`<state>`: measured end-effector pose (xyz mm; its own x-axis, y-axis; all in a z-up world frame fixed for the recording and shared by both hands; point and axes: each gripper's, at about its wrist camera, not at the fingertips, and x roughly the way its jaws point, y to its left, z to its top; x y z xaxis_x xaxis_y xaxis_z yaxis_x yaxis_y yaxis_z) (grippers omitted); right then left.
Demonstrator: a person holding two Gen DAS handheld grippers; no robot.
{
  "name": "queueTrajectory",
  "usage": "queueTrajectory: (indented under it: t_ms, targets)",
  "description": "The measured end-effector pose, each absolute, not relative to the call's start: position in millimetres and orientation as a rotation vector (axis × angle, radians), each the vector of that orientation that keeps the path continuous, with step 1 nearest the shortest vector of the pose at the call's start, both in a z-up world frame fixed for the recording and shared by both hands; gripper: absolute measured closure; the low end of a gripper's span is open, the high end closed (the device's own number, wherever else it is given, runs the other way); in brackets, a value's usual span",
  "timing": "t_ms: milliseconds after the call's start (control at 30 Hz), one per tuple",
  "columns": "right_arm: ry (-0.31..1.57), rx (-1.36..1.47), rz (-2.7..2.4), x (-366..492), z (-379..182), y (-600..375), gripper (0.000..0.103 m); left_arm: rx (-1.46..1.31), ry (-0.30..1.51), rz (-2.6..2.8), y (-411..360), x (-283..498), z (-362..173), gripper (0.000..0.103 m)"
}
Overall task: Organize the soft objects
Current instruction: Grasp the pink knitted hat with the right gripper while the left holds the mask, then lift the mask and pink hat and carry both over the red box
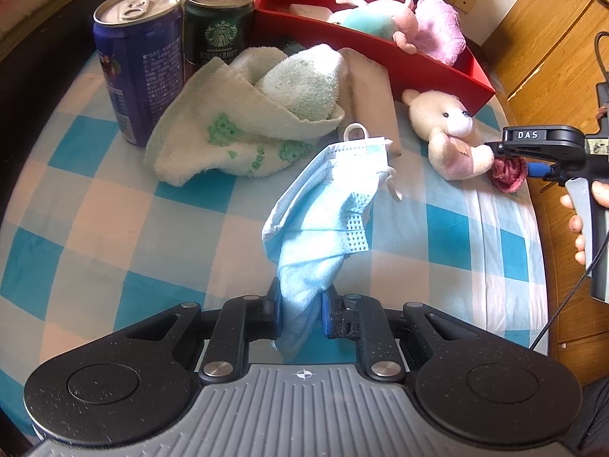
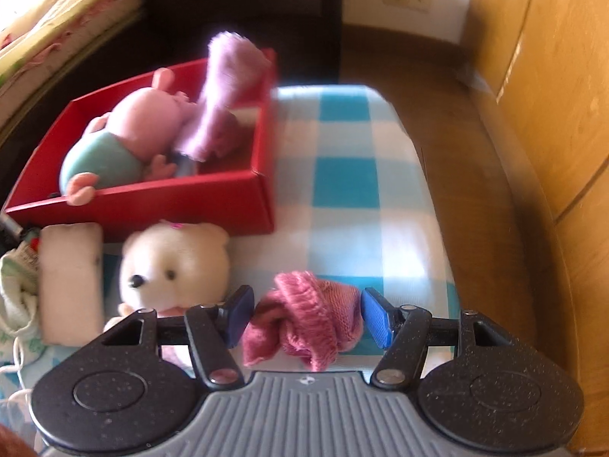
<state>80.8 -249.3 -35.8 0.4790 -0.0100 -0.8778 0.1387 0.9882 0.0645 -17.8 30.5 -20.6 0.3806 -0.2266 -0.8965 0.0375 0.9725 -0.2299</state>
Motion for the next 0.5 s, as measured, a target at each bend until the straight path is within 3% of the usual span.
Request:
queueTrajectory:
  t_ms: [100,500]
  targets:
    - [1.109,0.166,-0.091,82.5,-50.1,-253.9,0.063,-0.188,1.174,-0.167,31.5,-16.5,-21.7,0.085]
    - [1.093,0.208,-0.057,70.8,-44.6,-259.2,0.085,-0.169,1.169,-0.182,24.3,-16.0,-18.7,0.084]
